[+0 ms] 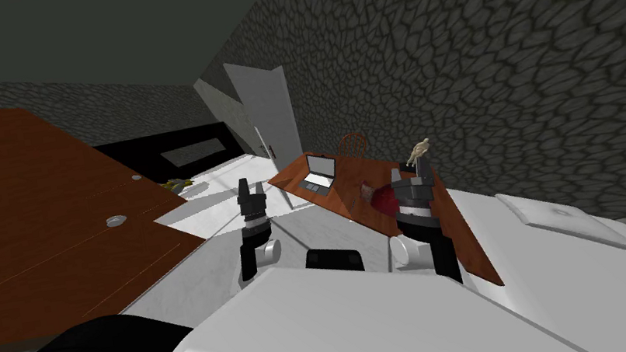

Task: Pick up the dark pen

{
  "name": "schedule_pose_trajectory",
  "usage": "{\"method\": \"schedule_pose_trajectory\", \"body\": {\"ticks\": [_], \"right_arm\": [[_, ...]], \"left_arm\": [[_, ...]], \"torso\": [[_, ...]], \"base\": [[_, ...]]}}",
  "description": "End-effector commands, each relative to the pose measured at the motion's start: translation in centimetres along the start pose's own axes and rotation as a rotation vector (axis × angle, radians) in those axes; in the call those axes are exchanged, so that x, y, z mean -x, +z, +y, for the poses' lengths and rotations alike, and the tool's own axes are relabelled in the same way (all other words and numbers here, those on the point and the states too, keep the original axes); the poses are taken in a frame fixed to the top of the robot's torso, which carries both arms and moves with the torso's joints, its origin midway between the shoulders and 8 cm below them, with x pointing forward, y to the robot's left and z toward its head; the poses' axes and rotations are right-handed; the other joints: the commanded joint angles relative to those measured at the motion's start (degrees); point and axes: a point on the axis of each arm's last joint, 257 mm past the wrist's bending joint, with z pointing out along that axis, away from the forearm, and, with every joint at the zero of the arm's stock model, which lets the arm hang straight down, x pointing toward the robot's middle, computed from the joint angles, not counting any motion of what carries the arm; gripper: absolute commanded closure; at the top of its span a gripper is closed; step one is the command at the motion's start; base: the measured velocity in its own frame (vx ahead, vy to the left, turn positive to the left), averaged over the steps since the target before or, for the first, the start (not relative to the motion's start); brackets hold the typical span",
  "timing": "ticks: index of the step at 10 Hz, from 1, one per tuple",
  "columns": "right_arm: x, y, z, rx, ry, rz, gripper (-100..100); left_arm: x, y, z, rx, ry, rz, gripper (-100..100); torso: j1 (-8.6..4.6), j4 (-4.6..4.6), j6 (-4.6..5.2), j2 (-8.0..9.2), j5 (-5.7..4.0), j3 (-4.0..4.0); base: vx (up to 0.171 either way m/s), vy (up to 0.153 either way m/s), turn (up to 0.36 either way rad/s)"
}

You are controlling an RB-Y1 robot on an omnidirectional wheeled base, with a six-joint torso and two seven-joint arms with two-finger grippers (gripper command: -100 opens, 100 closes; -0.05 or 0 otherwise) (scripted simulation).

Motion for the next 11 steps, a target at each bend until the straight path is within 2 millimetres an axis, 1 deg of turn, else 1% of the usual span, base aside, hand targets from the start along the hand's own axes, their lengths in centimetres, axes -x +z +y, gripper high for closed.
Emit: {"method": "schedule_pose_trajectory", "body": {"ticks": [1,3,5,6,8,9,11], "right_arm": [[0.1,-0.1,-1.2,-0.040,0.003,0.033,-100],[0.6,-0.3,-3.0,-0.099,0.022,0.050,-100],[1.6,-0.7,-5.1,-0.171,0.058,0.050,-100],[1.6,-0.7,-5.3,-0.177,0.058,0.050,-100],[3.0,-1.2,-7.7,-0.259,0.103,0.030,-100],[3.0,-1.3,-8.0,-0.271,0.111,0.028,-100],[4.9,-2.0,-10.5,-0.355,0.156,-0.008,-100]], "left_arm": [[0.0,0.0,0.0,0.000,0.000,0.000,0],[0.0,0.0,0.0,0.000,0.000,0.000,0],[0.0,0.0,0.0,0.000,0.000,0.000,0],[0.0,0.0,0.0,0.000,0.000,0.000,0],[0.0,0.0,0.0,0.000,0.000,0.000,0],[0.0,0.0,0.0,0.000,0.000,0.000,0],[0.0,0.0,0.0,0.000,0.000,0.000,0]], "torso": [[0.00,0.00,0.00,0.00,0.00,0.00],[0.06,-0.01,-0.01,-0.06,0.01,-0.03],[0.10,-0.02,-0.01,-0.10,0.02,-0.05],[0.14,-0.03,-0.01,-0.13,0.03,-0.07],[0.10,-0.02,0.00,-0.09,0.02,-0.05],[0.12,-0.03,-0.01,-0.11,0.02,-0.07],[0.10,-0.03,0.00,-0.11,0.02,-0.07]], "base": [[0.011,0.016,0.053],[0.019,0.026,0.054],[0.028,0.038,0.068],[0.023,0.030,0.020],[0.025,0.032,0.073],[0.023,0.027,0.029],[0.034,0.040,0.076]]}}
